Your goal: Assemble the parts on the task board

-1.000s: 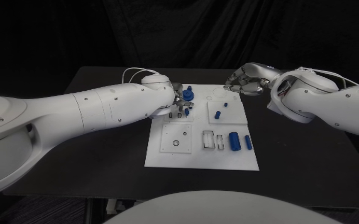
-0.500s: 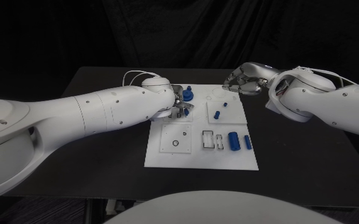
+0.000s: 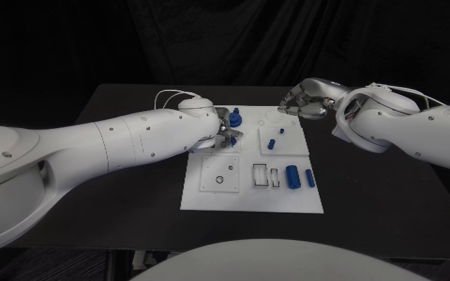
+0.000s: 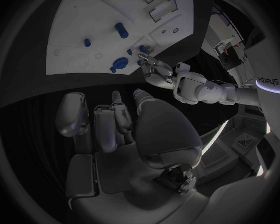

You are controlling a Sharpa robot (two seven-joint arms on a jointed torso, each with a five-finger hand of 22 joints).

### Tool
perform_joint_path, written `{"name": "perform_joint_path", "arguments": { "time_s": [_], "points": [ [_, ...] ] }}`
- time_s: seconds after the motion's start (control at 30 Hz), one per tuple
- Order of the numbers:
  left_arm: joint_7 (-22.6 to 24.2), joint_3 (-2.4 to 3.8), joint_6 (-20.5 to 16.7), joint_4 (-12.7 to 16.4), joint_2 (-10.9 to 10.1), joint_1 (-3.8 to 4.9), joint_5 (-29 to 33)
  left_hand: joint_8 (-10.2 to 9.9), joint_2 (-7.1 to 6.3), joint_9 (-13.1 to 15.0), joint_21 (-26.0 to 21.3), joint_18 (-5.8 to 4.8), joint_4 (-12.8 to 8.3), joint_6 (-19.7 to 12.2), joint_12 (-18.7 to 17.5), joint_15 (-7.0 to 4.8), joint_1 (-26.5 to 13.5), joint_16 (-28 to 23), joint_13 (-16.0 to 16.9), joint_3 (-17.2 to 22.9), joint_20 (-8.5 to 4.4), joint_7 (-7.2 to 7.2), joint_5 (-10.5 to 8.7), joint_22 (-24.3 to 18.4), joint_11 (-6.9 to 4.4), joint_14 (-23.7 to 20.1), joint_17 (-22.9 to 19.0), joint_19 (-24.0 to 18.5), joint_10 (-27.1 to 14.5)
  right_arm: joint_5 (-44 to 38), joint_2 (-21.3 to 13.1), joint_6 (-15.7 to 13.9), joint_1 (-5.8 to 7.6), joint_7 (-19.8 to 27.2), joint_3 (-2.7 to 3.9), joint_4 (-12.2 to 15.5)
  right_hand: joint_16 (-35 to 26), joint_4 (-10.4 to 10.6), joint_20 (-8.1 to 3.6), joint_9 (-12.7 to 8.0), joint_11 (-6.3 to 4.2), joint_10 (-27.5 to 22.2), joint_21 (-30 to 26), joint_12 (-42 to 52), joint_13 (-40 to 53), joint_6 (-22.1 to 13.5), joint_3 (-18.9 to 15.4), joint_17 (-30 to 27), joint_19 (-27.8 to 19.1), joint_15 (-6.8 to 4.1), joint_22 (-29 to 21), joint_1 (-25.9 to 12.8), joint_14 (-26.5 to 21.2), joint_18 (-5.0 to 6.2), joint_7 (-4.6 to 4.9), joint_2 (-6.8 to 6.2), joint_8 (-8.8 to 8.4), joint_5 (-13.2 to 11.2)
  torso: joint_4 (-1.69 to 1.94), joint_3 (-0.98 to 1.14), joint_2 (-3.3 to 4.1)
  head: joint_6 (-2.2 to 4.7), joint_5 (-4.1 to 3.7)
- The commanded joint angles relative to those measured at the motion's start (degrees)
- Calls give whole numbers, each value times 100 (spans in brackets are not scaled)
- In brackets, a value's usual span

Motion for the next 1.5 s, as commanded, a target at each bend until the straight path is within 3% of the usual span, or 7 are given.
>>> {"name": "perform_joint_path", "arguments": {
  "time_s": [0.03, 0.37, 0.7, 0.83, 1.5],
  "points": [
    [110, 5, -21, -15, 25, -15, 1, -27, 8, 11, -41, -46, -22, 38, 20, -4, 70, 15, 1507, 32, -11, 12, 47, 907, -4, 595, 1505, 156, 606, -37, -6, -6, 5, -34, 3, 13, -24, 8, -10, -9, -5, -34, -33, -37, 381, 15, 34, 461, -42, 14, 875, 71, 31, -15, 5, 6, -20, 17, 1, 3, -2, -1, 0],
    [137, 5, -31, -105, 73, -32, 1, -73, -2, 37, -57, -40, -35, 33, 20, -2, 136, 15, 1507, 58, -9, 15, 93, 886, -2, 595, 1505, 138, 606, -37, -15, 16, 5, -66, 3, 12, -25, 10, -8, -11, -3, -44, -43, -46, 374, 16, 40, 461, -48, 16, 873, 74, 29, -14, 7, 4, -20, 20, -11, 4, 3, -1, 3],
    [189, 5, 7, -203, 116, -37, 1, -136, -25, 68, -85, -29, -60, 27, 20, 0, 227, 15, 1507, 95, -7, 20, 158, 848, 2, 595, 1505, 107, 606, -37, -16, 39, 5, -105, 3, 8, -21, 11, -7, -12, -3, -37, -37, -41, 379, 18, 43, 466, -45, 16, 874, 76, 31, -15, 8, 4, -20, 22, 3, 4, -9, -1, -45],
    [231, 5, 13, -245, 137, -39, 1, -163, -35, 78, -98, -24, -70, 21, 20, 2, 262, 15, 1507, 109, -5, 23, 163, 830, 4, 595, 1505, 92, 606, -37, -10, 39, 4, -118, 3, 2, -21, 11, -7, -13, -2, -44, -41, -46, 374, 18, 45, 465, -47, 16, 874, 78, 31, -14, 8, 4, -21, 24, -13, 1, -8, -1, -33],
    [287, 5, 72, -296, 181, -82, 1, -262, -80, 136, -111, -22, -162, 38, 20, 4, 456, 15, 1507, 203, -2, 22, 201, 828, 5, 595, 1505, 85, 606, -37, 1, 72, -4, -161, 3, -21, -19, 9, -7, -14, -2, -46, -45, -48, 372, 16, 49, 467, -49, 17, 872, 82, 32, -13, 9, 4, -22, 27, -1, 4, -6, -1, -51]
  ]
}}
